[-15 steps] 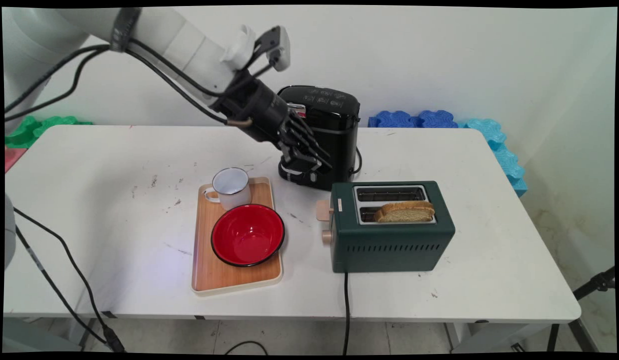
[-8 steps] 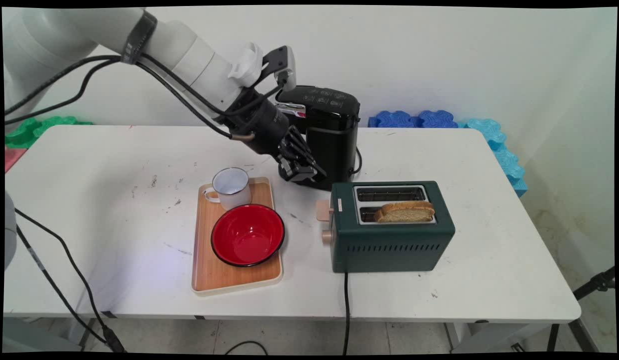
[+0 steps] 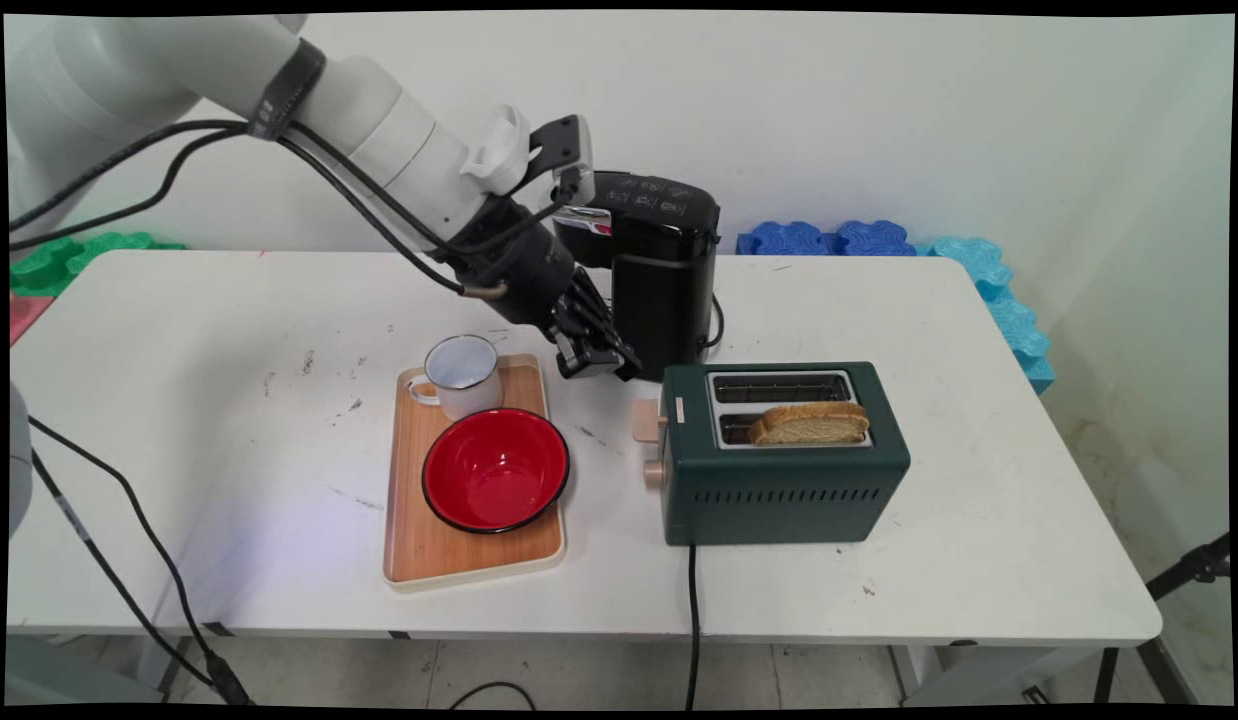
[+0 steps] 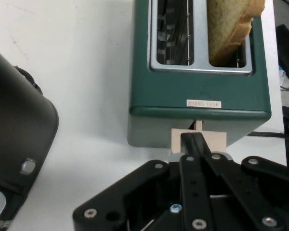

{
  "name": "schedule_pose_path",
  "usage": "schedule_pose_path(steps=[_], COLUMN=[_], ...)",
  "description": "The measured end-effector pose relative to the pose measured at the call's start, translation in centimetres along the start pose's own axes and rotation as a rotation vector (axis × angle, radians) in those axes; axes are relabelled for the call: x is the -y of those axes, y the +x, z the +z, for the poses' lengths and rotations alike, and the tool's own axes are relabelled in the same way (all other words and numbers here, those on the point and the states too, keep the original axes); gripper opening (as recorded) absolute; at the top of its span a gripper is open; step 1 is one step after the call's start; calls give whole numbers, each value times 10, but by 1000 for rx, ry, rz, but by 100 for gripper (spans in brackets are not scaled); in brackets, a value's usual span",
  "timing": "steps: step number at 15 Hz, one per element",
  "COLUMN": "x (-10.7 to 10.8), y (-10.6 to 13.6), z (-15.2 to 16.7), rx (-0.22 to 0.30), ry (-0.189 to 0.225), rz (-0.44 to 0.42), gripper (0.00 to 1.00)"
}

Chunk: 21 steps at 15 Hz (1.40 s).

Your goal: Press the toaster switch

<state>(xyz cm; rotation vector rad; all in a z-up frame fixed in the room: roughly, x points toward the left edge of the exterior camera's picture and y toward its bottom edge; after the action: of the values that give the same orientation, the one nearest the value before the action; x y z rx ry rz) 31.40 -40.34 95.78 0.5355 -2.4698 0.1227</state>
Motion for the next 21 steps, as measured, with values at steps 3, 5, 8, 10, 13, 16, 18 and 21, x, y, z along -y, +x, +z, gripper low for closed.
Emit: schedule_pose_path(steps=[3, 5, 8, 10, 13, 16, 18, 21], x=[-2, -4, -5, -6, -8, -10, -11, -13], y=[-1, -2, -4, -5, -6, -8, -8, -10], z=[4, 6, 10, 13, 15, 19, 22, 25], rx=[-3, -4, -2, 0, 2, 6, 8, 12], ry=[2, 2, 1, 1, -1, -3, -3, -4], rz=[14, 22, 36, 46, 58, 74, 82, 92], gripper=[0, 0, 0, 0, 0, 0, 0, 0])
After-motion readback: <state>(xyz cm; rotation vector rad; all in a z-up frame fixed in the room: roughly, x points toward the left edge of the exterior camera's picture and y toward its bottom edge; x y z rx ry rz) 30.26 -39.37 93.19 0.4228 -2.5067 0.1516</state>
